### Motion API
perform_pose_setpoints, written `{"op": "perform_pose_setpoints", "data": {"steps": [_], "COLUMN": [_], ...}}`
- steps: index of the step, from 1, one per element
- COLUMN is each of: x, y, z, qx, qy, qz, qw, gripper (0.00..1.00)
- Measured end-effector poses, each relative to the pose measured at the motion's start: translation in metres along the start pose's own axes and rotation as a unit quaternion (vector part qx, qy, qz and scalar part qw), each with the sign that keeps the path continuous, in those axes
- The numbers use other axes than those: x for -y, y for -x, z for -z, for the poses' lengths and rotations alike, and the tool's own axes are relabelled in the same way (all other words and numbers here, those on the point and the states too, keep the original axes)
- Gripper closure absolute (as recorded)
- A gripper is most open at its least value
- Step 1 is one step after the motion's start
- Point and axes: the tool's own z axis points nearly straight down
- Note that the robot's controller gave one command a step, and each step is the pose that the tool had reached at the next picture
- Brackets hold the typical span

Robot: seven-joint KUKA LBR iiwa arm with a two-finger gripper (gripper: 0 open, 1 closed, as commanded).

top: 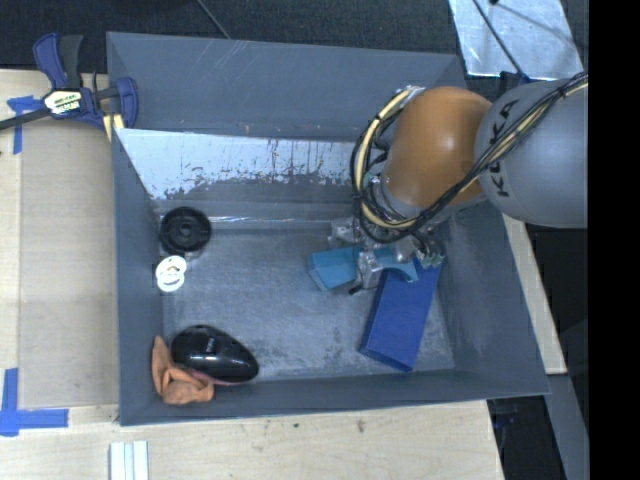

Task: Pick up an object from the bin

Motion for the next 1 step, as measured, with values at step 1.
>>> {"op": "perform_pose_setpoints", "data": {"steps": [1], "x": [0.0], "y": [0.0], "z": [0.0], "qx": [0.0], "qy": [0.0], "qz": [0.0], "qw": [1.0], "gripper": [1.0]}}
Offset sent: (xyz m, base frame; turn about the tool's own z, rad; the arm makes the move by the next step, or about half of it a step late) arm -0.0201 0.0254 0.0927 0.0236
